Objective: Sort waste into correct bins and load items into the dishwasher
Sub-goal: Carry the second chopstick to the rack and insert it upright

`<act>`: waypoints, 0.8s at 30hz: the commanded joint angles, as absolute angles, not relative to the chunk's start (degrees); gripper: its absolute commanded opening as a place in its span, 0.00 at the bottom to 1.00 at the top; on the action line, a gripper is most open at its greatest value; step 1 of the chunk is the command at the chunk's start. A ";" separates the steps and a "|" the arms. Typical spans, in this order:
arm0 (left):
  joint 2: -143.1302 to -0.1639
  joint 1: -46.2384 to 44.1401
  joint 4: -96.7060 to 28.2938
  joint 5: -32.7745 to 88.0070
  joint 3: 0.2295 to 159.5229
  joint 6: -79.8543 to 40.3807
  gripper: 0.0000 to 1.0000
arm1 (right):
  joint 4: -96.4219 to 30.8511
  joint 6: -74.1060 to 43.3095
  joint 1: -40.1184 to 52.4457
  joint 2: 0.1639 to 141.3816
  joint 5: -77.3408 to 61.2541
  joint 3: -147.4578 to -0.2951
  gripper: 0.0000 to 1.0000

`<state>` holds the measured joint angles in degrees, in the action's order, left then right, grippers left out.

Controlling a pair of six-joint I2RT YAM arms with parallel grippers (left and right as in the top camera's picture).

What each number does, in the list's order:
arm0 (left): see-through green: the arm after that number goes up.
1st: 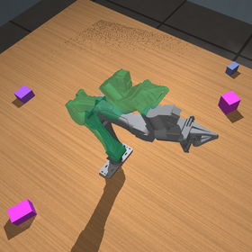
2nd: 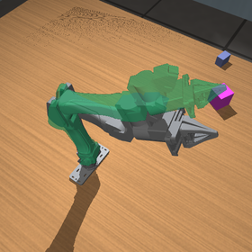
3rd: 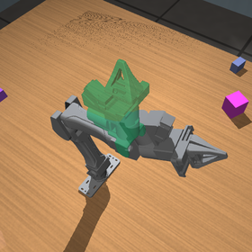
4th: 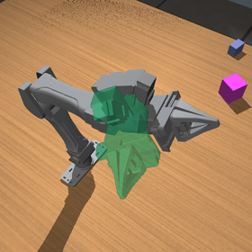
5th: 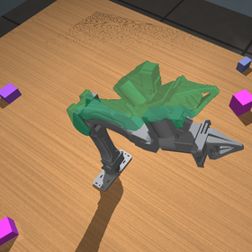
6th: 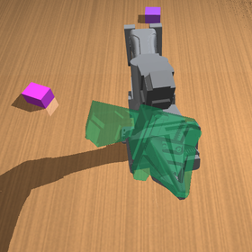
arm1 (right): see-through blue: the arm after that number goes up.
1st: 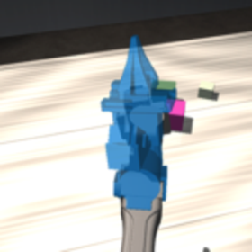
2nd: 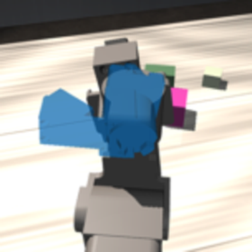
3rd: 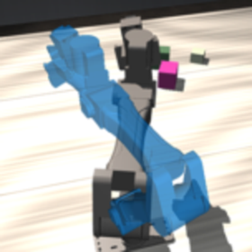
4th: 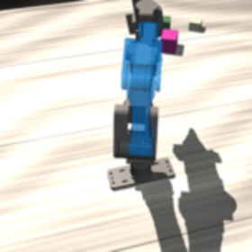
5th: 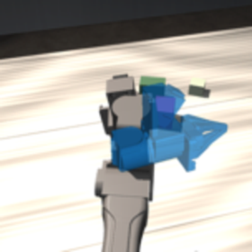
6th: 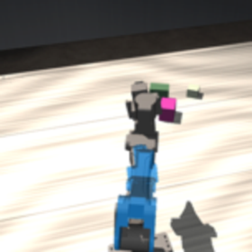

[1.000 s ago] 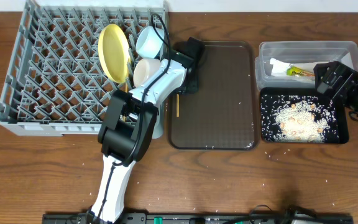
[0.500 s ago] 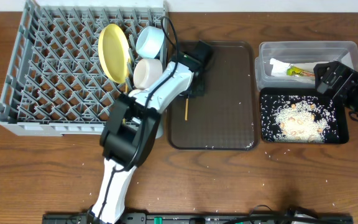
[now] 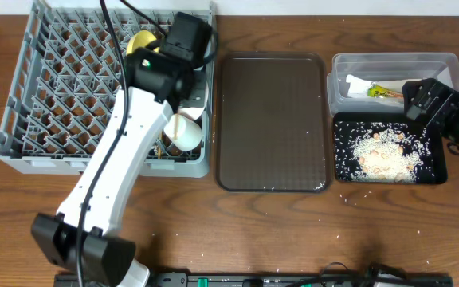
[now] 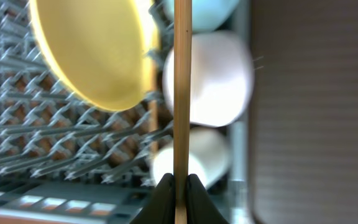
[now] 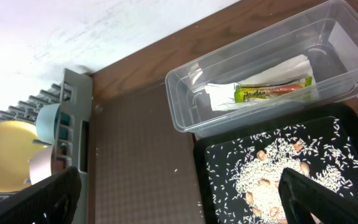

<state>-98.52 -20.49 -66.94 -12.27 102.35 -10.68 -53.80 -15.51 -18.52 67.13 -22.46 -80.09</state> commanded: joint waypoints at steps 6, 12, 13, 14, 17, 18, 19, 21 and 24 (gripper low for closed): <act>-104.07 -11.79 -62.46 -14.13 94.24 -7.07 0.07 | -53.82 -15.79 -18.79 67.31 -22.50 -80.55 0.99; -106.76 -10.68 -61.10 -13.98 92.79 -7.09 0.21 | -53.82 -15.79 -18.79 67.31 -22.50 -80.55 0.99; -107.11 -10.68 -61.08 -13.98 92.79 -7.09 0.33 | -53.82 -15.81 -18.79 67.31 -22.50 -80.55 0.99; -107.24 -10.68 -61.08 -13.98 92.79 -7.09 0.42 | -53.82 -15.81 -18.79 67.31 -22.50 -80.55 0.99; -107.26 -10.68 -60.88 -14.00 92.79 -7.09 0.48 | -53.82 -15.81 -18.79 67.31 -22.50 -80.55 0.99; -107.26 -10.68 -60.73 -14.00 92.79 -7.09 0.48 | -53.82 -15.81 -18.79 67.31 -22.50 -80.55 0.99; -107.26 -10.68 -60.55 -14.00 92.82 -7.11 0.48 | -53.82 -15.81 -18.79 67.31 -22.50 -80.58 0.99; -107.04 -10.70 -60.53 -13.98 92.95 -7.11 0.48 | -53.82 -15.81 -18.79 67.31 -22.50 -80.55 0.99; -106.08 -11.09 -60.97 -13.91 94.04 -7.14 0.48 | -53.82 -15.81 -18.79 67.31 -22.50 -80.55 0.99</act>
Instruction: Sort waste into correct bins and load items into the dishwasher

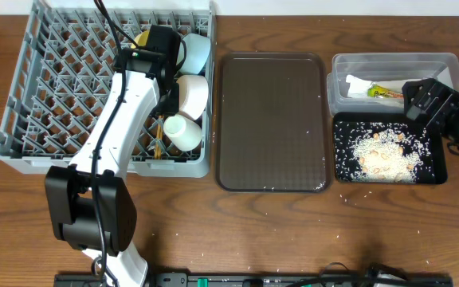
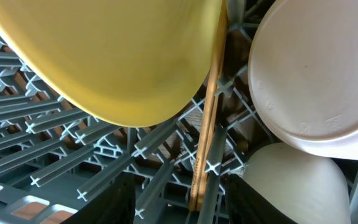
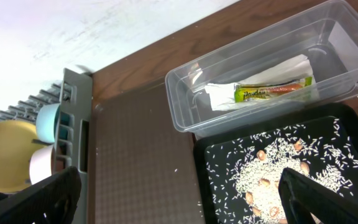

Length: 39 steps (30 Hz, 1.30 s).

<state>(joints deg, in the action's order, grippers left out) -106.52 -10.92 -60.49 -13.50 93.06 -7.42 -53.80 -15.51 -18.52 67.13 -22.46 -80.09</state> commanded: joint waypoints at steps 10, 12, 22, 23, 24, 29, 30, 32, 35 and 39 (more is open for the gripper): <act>-99.70 -16.36 -56.86 8.60 96.86 -7.40 0.48 | -53.82 -15.79 -18.79 67.31 -22.50 -80.55 0.99; -99.74 -17.93 -55.57 12.29 96.84 -7.77 0.48 | -53.82 -15.79 -18.79 67.31 -22.50 -80.58 0.99; -99.98 -26.28 -46.96 13.50 95.33 -11.88 0.49 | -53.82 -15.81 -18.79 67.31 -22.50 -80.58 0.99; -100.01 -27.11 -45.63 13.47 94.80 -12.56 0.49 | -53.82 -15.79 -18.79 67.31 -22.50 -80.55 0.99; -100.03 -27.79 -44.56 13.47 94.37 -13.34 0.49 | -53.82 -15.79 -18.79 67.31 -22.50 -80.58 0.99; -102.28 -31.62 -39.48 13.47 93.60 -18.06 0.49 | -53.82 -15.81 -18.79 67.31 -22.50 -80.55 0.99; -102.89 -32.34 -38.54 13.47 93.60 -18.37 0.49 | -53.82 -15.79 -18.79 67.31 -22.50 -80.55 0.99; -104.03 -33.76 -36.49 13.47 93.60 -18.37 0.49 | -53.82 -15.79 -18.79 67.31 -22.50 -80.58 0.99; -105.56 -35.29 -33.10 13.47 93.60 -18.37 0.50 | -53.82 -15.81 -18.79 67.31 -22.50 -80.55 0.99; -105.97 -35.97 -30.55 13.23 93.62 -20.10 0.50 | -53.82 -15.81 -18.79 67.31 -22.50 -80.55 0.99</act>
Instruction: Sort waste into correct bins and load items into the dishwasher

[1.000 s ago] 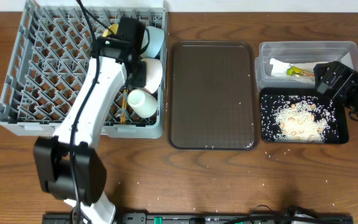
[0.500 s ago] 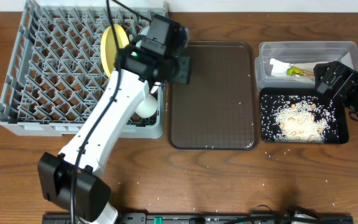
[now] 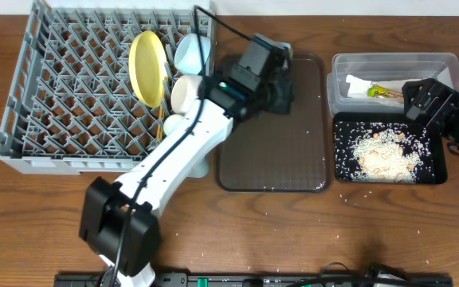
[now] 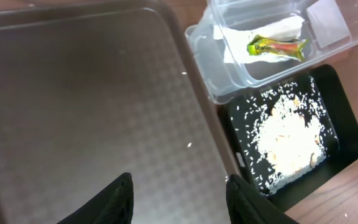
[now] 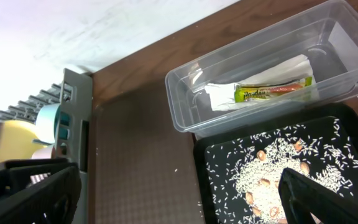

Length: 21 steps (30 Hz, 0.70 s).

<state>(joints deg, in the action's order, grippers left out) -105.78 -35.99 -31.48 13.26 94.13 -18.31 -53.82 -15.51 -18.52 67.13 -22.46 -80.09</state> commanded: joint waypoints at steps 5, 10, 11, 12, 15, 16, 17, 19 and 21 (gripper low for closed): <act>-106.00 -35.92 -30.15 13.04 94.94 -20.25 0.50 | -53.82 -15.79 -18.79 67.31 -22.50 -80.55 0.99; -106.00 -35.92 -29.82 13.06 96.60 -20.25 0.50 | -53.82 -15.81 -18.79 67.31 -22.50 -80.55 0.99; -106.00 -35.92 -29.45 13.06 96.66 -20.27 0.50 | -53.82 -15.81 -18.79 67.31 -22.50 -80.55 0.99; -106.00 -35.94 -29.17 13.06 96.68 -20.27 0.50 | -53.82 -15.81 -18.79 67.31 -22.50 -80.58 0.99; -106.00 -35.94 -28.47 13.06 96.68 -20.27 0.50 | -53.82 -15.81 -18.79 67.31 -22.50 -80.58 0.99; -106.00 -35.94 -28.34 13.06 96.68 -20.27 0.50 | -53.82 -15.81 -18.79 67.31 -22.50 -80.55 0.99; -106.00 -35.94 -28.34 13.06 96.68 -20.27 0.50 | -53.82 -15.81 -18.79 67.31 -22.50 -80.55 0.99; -106.00 -35.97 -28.71 13.06 96.68 -20.25 0.50 | -53.82 -15.81 -18.79 67.31 -22.50 -80.58 0.99; -105.95 -35.97 -29.98 13.06 96.79 -20.21 0.50 | -53.82 -15.79 -18.79 67.31 -22.50 -80.58 0.99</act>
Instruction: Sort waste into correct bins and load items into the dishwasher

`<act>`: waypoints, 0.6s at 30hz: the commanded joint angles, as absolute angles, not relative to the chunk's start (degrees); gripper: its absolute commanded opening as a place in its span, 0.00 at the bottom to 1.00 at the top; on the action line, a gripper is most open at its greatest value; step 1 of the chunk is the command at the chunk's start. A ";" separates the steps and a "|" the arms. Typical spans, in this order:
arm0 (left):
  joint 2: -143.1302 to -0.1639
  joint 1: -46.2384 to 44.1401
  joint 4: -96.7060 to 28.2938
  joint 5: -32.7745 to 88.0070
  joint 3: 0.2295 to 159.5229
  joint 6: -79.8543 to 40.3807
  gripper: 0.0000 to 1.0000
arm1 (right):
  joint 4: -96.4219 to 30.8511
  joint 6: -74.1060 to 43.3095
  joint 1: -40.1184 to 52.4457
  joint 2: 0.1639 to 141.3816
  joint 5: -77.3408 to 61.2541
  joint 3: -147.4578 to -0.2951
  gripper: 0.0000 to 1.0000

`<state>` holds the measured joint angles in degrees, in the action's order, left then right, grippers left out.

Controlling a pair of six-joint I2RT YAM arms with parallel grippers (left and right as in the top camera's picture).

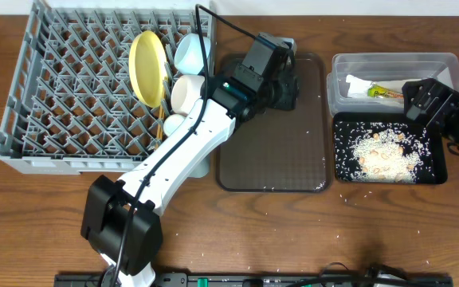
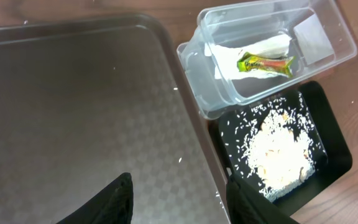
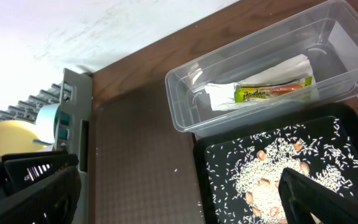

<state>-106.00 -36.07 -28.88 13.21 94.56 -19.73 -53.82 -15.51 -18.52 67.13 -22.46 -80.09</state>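
My left gripper [image 1: 287, 86] hangs open and empty over the far right part of the brown tray [image 1: 249, 151]; in its wrist view the fingers [image 2: 114, 200] stand wide apart above the tray [image 2: 73, 106]. The grey dish rack [image 1: 22, 119] holds a yellow plate [image 1: 148, 65], a light blue bowl [image 1: 191, 51], white cups [image 1: 185, 92] and a wooden chopstick [image 1: 162, 126]. A clear bin [image 1: 445, 65] holds a green wrapper [image 2: 265, 63] and a napkin. My right gripper [image 1: 427, 99] is open over the bins' right end.
A black tray [image 1: 433, 171] with spilled rice and scraps sits in front of the clear bin. Rice grains are scattered on the brown tray and the wooden table [image 1: 293, 231]. The left arm's white link stretches from the front edge across the rack's right corner.
My left gripper has shifted a little to the right over the brown tray, closer to the clear bin, still open and empty. The right arm has not moved.
My left gripper was shut on a wooden chopstick above the rack, beside the yellow plate and cups. Then it was open with the chopstick lying among the rack's tines. Later it was over the brown tray, empty, and now nearer the bins.
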 commanded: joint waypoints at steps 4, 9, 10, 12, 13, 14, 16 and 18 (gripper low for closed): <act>-104.57 -35.97 -35.40 13.04 98.78 -17.19 0.54 | -53.82 -15.81 -18.79 67.31 -22.50 -80.58 0.99; -99.29 -35.97 -41.85 12.23 101.51 -10.52 0.64 | -53.82 -15.81 -18.79 67.31 -22.50 -80.55 0.99; -97.82 -35.97 -42.81 11.29 101.51 -9.26 0.67 | -53.82 -15.81 -18.79 67.31 -22.50 -80.55 0.99; -94.15 -35.97 -45.52 7.14 101.51 -8.58 0.75 | -53.82 -15.79 -18.79 67.31 -22.50 -80.58 0.99; -92.29 -35.97 -46.96 4.97 101.51 -8.60 0.80 | -53.84 -15.79 -18.79 67.31 -22.50 -80.58 0.99; -90.50 -35.97 -48.47 2.98 101.51 -8.58 0.82 | -53.82 -15.81 -18.79 67.31 -22.50 -80.55 0.99; -87.31 -35.97 -51.29 0.38 101.51 -8.60 0.83 | -53.82 -15.81 -18.79 67.31 -22.50 -80.55 0.99; -84.14 -35.92 -54.63 0.30 101.51 -8.60 0.83 | -53.82 -15.81 -18.79 67.31 -22.50 -80.55 0.99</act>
